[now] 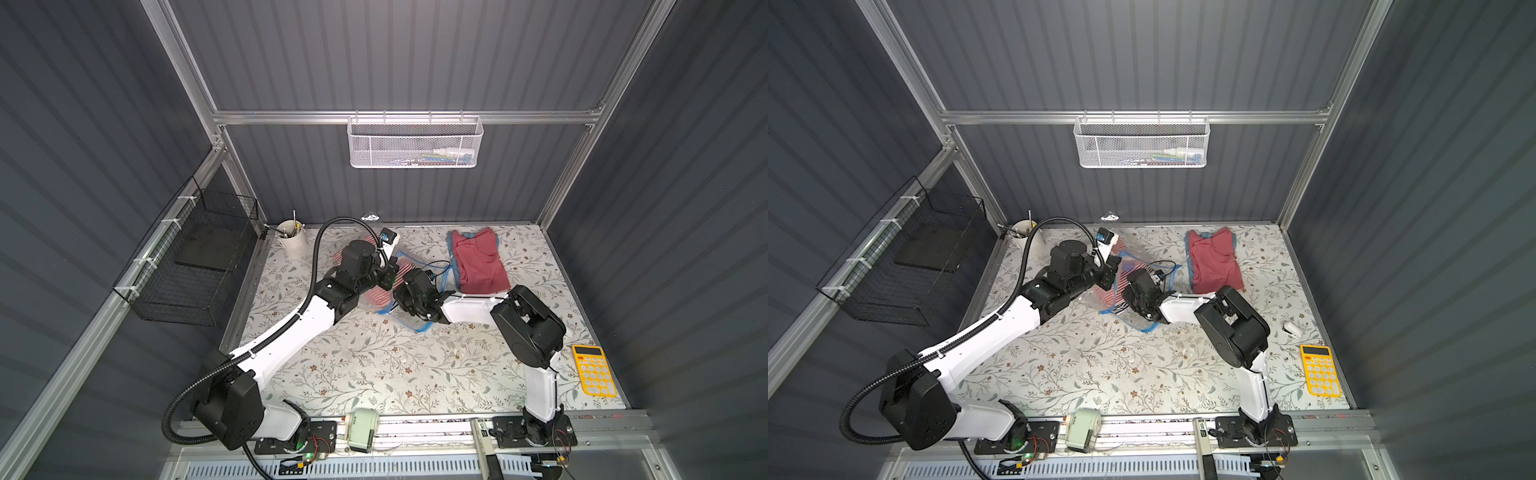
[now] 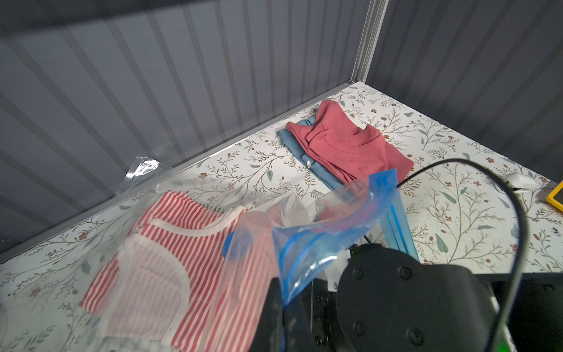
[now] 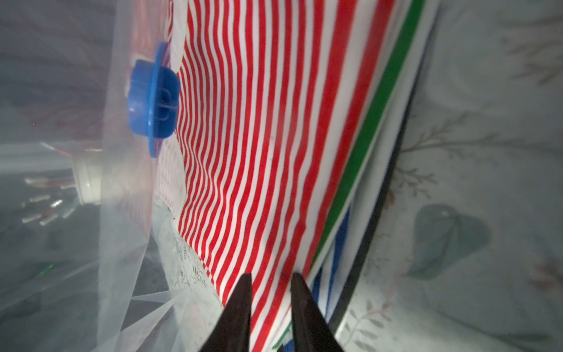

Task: Take the tank top out of the vacuum bag
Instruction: Take out the tank top from the vacuum bag.

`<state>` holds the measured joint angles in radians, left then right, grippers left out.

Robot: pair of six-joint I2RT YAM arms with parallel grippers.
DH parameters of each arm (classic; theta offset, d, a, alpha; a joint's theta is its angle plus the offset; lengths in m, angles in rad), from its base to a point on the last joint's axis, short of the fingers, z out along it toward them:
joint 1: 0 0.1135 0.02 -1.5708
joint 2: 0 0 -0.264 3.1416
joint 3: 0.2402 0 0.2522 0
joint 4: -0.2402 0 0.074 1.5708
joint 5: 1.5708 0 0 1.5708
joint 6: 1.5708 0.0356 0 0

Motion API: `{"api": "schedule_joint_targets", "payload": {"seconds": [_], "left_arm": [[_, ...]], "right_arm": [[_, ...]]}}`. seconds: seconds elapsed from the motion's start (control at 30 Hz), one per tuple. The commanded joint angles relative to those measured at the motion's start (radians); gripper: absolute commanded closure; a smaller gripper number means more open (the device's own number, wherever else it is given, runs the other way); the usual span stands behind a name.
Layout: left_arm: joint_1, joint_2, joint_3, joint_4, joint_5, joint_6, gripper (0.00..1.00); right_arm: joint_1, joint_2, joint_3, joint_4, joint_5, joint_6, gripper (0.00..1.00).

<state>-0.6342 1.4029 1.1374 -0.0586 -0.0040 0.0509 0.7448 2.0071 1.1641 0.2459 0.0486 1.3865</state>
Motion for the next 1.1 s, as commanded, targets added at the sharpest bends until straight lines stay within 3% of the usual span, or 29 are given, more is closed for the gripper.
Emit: {"api": "schedule_joint_targets", "payload": {"seconds": [0.0, 1.07], "left_arm": [[-0.005, -0.006, 0.013, 0.018, 0.001, -0.003, 1.0], [-0.005, -0.004, 0.012, 0.019, 0.008, -0.001, 1.0]], "right_arm": [[0.003, -0.006, -0.002, -0.02, 0.005, -0.019, 0.75], [-0.023, -0.004, 0.021, -0.044, 0.021, -0.073, 0.75]]}}
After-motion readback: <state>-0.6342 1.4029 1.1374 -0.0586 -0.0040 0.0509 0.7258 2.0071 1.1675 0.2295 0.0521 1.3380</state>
